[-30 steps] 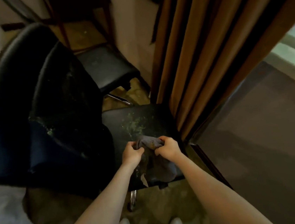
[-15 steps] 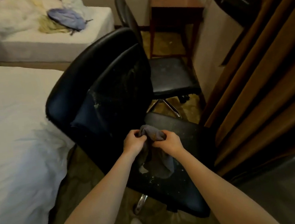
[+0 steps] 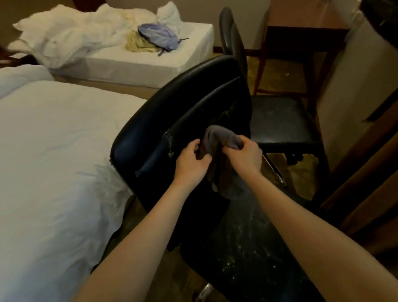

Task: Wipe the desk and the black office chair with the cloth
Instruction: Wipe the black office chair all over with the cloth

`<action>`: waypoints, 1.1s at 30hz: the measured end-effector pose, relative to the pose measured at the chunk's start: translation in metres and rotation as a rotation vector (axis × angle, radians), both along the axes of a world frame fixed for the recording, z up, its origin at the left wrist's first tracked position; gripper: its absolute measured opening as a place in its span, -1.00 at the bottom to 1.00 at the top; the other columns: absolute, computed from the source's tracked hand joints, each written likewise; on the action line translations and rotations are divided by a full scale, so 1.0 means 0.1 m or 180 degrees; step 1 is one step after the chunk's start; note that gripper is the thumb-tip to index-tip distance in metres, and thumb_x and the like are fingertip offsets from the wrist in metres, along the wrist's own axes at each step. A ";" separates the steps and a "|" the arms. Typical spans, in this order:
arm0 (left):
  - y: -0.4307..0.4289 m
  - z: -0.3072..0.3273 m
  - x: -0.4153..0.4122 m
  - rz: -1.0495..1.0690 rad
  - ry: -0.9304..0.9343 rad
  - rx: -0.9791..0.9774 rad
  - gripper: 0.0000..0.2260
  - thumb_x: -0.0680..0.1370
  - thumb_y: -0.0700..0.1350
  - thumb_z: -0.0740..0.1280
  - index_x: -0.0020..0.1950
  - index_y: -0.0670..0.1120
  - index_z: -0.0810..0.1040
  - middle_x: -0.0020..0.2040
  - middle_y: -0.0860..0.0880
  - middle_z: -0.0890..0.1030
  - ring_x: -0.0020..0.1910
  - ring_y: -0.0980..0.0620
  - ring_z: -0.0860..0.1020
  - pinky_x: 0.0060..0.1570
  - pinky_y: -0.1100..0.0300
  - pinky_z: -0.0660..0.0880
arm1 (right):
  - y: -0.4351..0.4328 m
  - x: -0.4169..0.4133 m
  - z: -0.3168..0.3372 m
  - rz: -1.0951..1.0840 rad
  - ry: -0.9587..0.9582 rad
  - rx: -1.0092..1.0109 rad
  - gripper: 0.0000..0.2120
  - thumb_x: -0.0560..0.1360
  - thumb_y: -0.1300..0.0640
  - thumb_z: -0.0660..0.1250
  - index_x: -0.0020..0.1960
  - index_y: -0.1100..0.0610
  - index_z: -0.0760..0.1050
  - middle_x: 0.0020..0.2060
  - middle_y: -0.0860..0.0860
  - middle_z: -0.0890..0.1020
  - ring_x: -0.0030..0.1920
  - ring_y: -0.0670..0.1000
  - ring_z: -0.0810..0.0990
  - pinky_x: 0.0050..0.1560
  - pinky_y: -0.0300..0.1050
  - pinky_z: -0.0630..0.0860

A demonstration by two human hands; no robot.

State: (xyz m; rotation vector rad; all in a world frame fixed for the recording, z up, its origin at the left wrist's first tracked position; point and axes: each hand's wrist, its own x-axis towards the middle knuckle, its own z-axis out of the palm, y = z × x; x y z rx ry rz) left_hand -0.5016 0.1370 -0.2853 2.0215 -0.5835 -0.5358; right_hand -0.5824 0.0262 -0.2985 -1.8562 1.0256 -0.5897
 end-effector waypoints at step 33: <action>0.80 0.14 0.16 0.0664 -0.2035 0.0791 -0.87 0.40 -0.32 0.23 -0.09 -0.20 0.50 -0.18 -0.15 0.55 -0.13 -0.10 0.48 -0.22 0.19 0.28 | 0.35 0.75 0.27 0.2432 0.0566 -0.3110 -0.57 0.45 0.15 0.31 0.32 0.03 0.45 0.18 0.02 0.55 0.15 0.13 0.41 -0.06 -0.07 0.16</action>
